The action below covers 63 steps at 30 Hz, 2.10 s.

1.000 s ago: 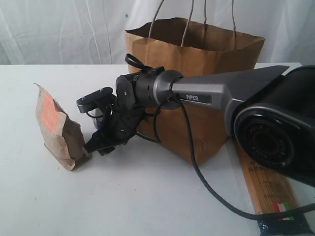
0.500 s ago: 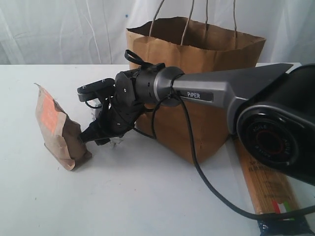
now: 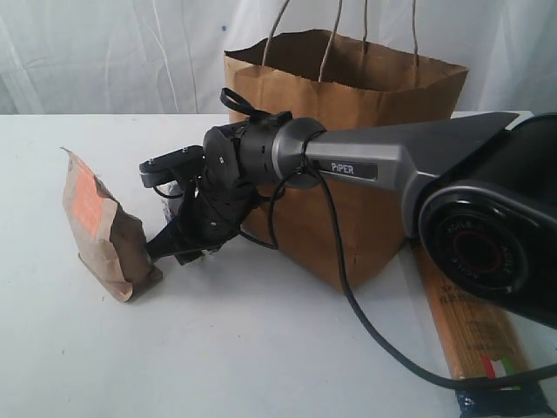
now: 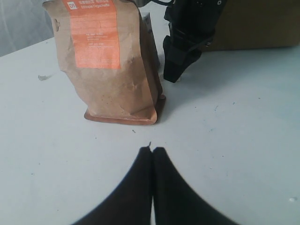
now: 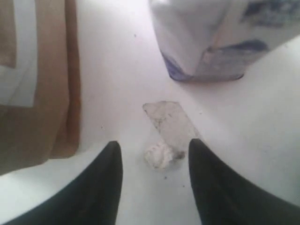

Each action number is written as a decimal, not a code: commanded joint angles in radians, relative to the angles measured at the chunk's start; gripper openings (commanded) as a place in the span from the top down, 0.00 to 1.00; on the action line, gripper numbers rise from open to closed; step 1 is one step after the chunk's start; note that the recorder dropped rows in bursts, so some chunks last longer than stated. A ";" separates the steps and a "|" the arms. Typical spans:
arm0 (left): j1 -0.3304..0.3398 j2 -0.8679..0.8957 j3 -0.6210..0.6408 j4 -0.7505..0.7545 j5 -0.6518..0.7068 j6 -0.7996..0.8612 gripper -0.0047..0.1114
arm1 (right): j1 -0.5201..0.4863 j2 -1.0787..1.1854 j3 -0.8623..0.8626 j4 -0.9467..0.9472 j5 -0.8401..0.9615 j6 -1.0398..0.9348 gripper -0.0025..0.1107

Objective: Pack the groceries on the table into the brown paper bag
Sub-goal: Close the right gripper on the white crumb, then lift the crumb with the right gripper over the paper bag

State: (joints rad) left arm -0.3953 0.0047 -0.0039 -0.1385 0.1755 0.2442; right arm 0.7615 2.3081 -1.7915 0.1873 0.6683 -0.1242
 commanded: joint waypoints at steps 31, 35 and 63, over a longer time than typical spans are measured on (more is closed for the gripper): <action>0.004 -0.005 0.004 -0.005 0.000 -0.004 0.96 | 0.168 -0.427 0.228 -0.033 0.158 -0.002 0.98; 0.004 -0.005 0.004 -0.005 0.000 -0.004 0.96 | 0.185 -0.594 0.374 -0.044 0.113 0.032 0.98; 0.004 -0.005 0.004 -0.005 0.000 -0.004 0.96 | -0.077 -1.155 0.601 -0.853 0.121 0.808 0.98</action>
State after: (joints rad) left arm -0.3953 0.0047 -0.0039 -0.1385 0.1755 0.2442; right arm 0.7578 1.1301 -1.1671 -0.6860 0.8256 0.7043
